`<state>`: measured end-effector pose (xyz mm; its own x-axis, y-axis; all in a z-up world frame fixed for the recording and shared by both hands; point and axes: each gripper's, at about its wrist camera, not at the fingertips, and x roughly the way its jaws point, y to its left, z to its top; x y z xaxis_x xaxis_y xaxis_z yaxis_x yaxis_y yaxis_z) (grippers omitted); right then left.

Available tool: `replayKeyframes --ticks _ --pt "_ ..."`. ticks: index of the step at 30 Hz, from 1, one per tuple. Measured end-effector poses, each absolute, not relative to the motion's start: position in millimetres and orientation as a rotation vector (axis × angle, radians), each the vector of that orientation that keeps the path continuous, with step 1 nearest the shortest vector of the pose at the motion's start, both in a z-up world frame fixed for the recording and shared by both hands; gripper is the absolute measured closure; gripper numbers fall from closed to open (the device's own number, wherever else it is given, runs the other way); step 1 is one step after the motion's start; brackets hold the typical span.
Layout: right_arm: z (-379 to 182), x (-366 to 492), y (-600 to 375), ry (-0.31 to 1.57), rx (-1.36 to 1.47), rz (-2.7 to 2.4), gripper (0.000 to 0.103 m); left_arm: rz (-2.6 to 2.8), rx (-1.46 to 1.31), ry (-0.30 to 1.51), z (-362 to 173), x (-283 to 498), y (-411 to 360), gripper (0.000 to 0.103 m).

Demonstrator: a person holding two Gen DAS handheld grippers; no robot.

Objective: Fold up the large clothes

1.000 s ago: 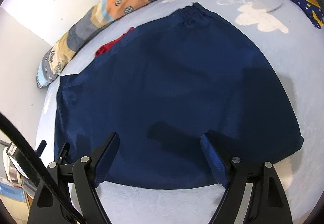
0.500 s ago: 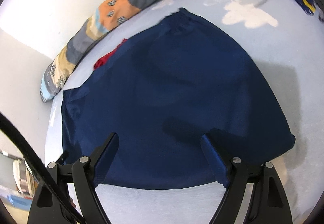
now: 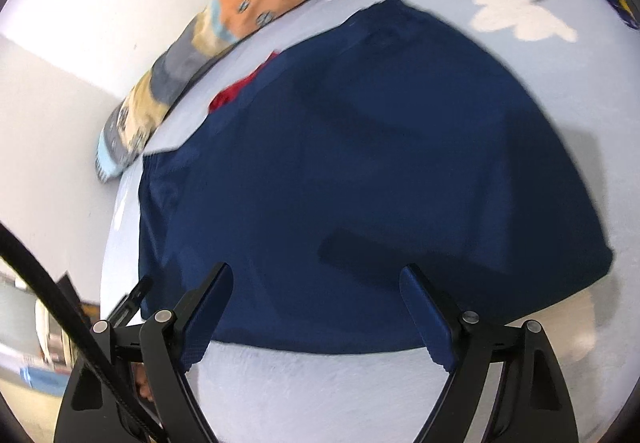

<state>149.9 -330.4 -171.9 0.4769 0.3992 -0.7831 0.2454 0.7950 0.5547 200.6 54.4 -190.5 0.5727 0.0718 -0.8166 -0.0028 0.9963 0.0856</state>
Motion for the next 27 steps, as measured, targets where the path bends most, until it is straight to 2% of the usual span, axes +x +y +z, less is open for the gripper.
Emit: replayKeyframes --ticks 4,10,14,22,27 --pt "-185.3 151.6 -314.9 1.151 0.653 0.13 0.014 0.058 0.165 0.962 -197.2 202.1 42.1 0.0" --pt "-172.4 149.2 -311.0 1.107 0.607 0.131 0.014 0.041 0.221 0.932 -193.8 197.5 32.1 0.0" --pt "-182.5 151.0 -309.6 1.143 0.615 0.126 0.014 0.029 0.239 0.958 -199.8 199.2 28.0 0.0" --pt "-167.9 150.2 -334.1 1.074 0.674 0.081 0.014 0.047 0.188 0.978 -202.5 202.9 39.6 0.0" --pt "-189.0 152.2 -343.2 1.135 0.738 0.046 0.012 0.051 0.163 0.997 -205.3 204.3 42.8 0.0"
